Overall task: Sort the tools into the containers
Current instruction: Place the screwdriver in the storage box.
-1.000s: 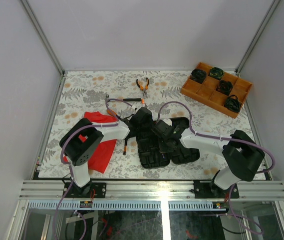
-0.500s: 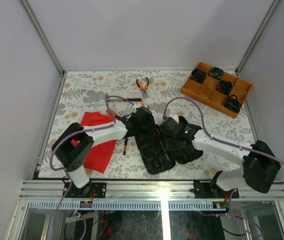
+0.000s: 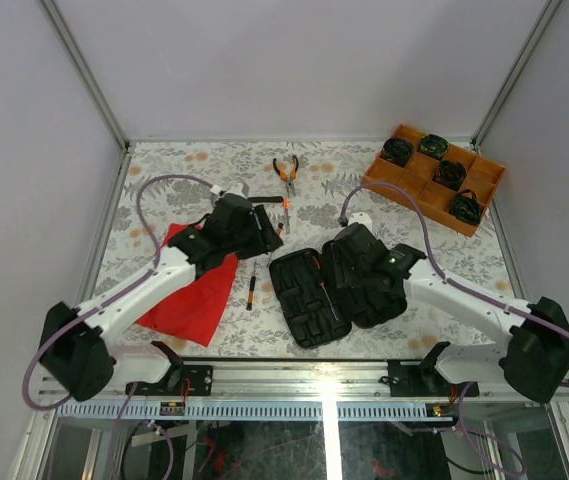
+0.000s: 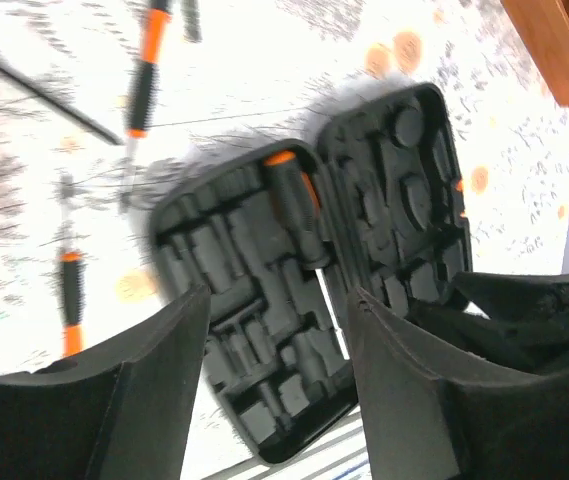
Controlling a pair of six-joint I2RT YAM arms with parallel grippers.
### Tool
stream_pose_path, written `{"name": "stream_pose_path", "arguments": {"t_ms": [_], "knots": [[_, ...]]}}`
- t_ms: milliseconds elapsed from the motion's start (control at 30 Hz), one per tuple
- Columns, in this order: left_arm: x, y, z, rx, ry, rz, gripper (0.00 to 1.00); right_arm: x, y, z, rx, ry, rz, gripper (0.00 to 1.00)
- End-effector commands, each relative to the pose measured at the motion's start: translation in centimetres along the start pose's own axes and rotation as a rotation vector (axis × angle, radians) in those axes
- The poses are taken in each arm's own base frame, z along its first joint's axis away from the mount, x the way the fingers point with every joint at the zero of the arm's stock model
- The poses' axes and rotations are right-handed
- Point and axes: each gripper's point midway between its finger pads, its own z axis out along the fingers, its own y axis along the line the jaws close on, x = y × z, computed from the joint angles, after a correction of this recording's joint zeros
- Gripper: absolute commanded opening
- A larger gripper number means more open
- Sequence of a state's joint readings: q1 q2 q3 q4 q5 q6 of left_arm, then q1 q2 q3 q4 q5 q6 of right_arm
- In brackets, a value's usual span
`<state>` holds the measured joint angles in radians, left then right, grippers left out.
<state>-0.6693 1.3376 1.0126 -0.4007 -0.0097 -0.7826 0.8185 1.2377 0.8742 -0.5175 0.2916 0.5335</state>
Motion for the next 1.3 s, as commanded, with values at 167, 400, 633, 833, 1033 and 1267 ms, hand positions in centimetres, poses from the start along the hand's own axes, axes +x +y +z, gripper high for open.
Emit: {"name": "stream_pose_path", "arguments": {"t_ms": [167,400,633,833,1033,1267], "knots": [[0.5,6.8,-4.4,-0.163,-0.019,0.043,0.56,-0.9,2.8,4.5,-0.169,0.086,-0.077,0.59],[1.6,8.4,-4.3,-0.192,0.002,0.020,0.56,-0.3,2.3,6.7,-0.147,0.129,-0.083,0.58],[0.0,8.0,-3.8,-0.201,-0.015,0.015,0.56,0.7,-1.2,7.7,0.023,0.149,0.029,0.43],[-1.9,6.9,-2.5,-0.204,-0.024,0.027,0.55,1.8,-3.0,7.7,0.072,0.155,0.147,0.37],[-3.5,6.5,-0.5,-0.223,-0.033,0.030,0.55,0.6,-3.0,6.9,0.051,0.120,0.120,0.42],[-6.6,4.9,2.9,-0.223,-0.063,0.038,0.56,-3.8,-3.0,3.0,-0.016,-0.098,0.078,0.56]]}}
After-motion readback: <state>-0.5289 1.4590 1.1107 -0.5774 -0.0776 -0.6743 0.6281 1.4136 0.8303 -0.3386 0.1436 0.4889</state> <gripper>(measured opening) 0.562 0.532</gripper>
